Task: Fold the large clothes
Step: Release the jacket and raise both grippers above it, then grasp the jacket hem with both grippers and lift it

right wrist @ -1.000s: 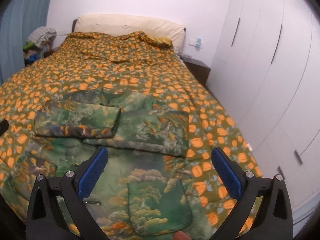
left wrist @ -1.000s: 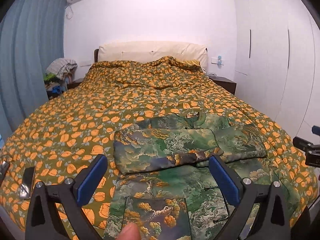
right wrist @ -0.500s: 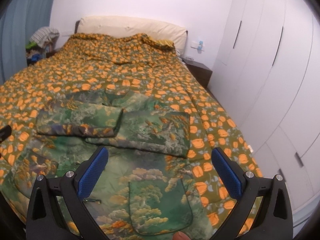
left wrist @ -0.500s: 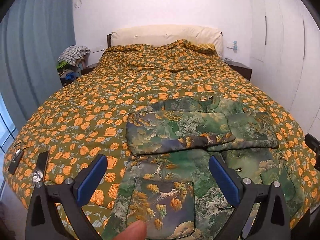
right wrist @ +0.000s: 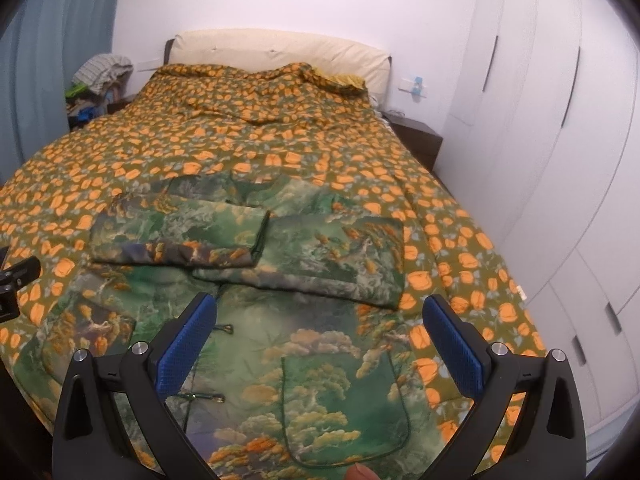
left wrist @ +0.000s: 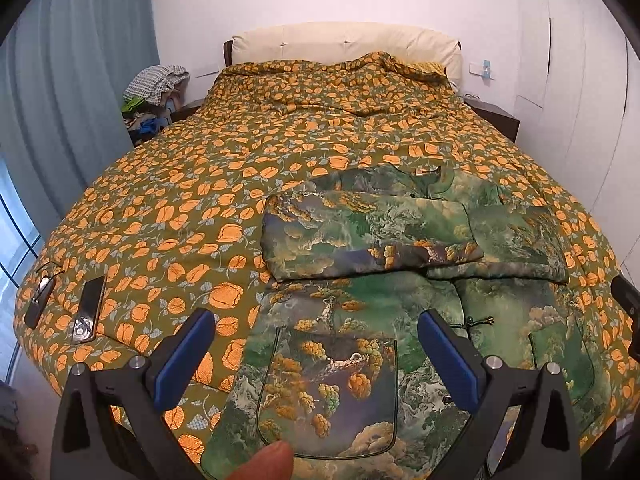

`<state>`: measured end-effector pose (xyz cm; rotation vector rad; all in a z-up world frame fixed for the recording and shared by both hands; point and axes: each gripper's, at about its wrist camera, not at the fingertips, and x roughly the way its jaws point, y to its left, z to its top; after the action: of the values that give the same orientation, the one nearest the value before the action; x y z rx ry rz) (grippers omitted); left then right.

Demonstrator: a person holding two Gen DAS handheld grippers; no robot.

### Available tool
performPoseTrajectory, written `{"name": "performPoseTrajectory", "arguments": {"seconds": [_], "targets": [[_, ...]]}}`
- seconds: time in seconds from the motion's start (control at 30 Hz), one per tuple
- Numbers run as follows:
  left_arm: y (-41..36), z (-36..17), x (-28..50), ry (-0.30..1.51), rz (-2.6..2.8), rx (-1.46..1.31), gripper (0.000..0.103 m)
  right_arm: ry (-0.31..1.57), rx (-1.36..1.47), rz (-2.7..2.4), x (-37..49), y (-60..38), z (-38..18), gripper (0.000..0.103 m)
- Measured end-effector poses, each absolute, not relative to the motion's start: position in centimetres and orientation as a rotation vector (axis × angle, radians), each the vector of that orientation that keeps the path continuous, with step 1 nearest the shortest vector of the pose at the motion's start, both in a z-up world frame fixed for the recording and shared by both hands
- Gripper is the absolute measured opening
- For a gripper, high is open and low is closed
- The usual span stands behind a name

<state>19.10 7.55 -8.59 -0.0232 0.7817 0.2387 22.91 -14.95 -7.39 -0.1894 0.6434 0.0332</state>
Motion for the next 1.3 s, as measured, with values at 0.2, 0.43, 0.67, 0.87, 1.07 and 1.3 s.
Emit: {"name": "performPoseTrajectory", "arguments": {"seconds": [0.2, 0.43, 0.67, 0.87, 1.07, 1.3], "targets": [[7.5, -8.9, 19.5, 0.798, 0.248, -0.016, 0.103, 0.657, -0.188, 0.044, 23.1, -14.6, -7.8, 0.103], [7.3, -9.1, 19.6, 0.810, 0.248, -0.005, 0.103, 0.671, -0.188, 0.055, 23.1, -14.4, -8.2, 0.103], [11.9, -10.7, 19.2, 0.813, 0.210, -0.023, 0.103, 0.640, -0.085, 0.147, 23.3, -17.4, -7.6, 0.103], [20.4, -18.4, 18.0, 1.122, 0.183, -0.130, 0.103, 0.856, 0.016, 0.299, 25.5, -25.8, -11.6, 0.103], [22.8, -23.3, 15.9, 1.198, 0.057, -0.374, 0.102, 1.160, 0.069, 0.205, 25.0, -33.3, -19.5, 0.103], [18.4, -23.3, 15.6, 1.273, -0.123, -0.280, 0.080, 1.290, 0.182, 0.286, 24.5, -33.5, -24.3, 0.089]]}}
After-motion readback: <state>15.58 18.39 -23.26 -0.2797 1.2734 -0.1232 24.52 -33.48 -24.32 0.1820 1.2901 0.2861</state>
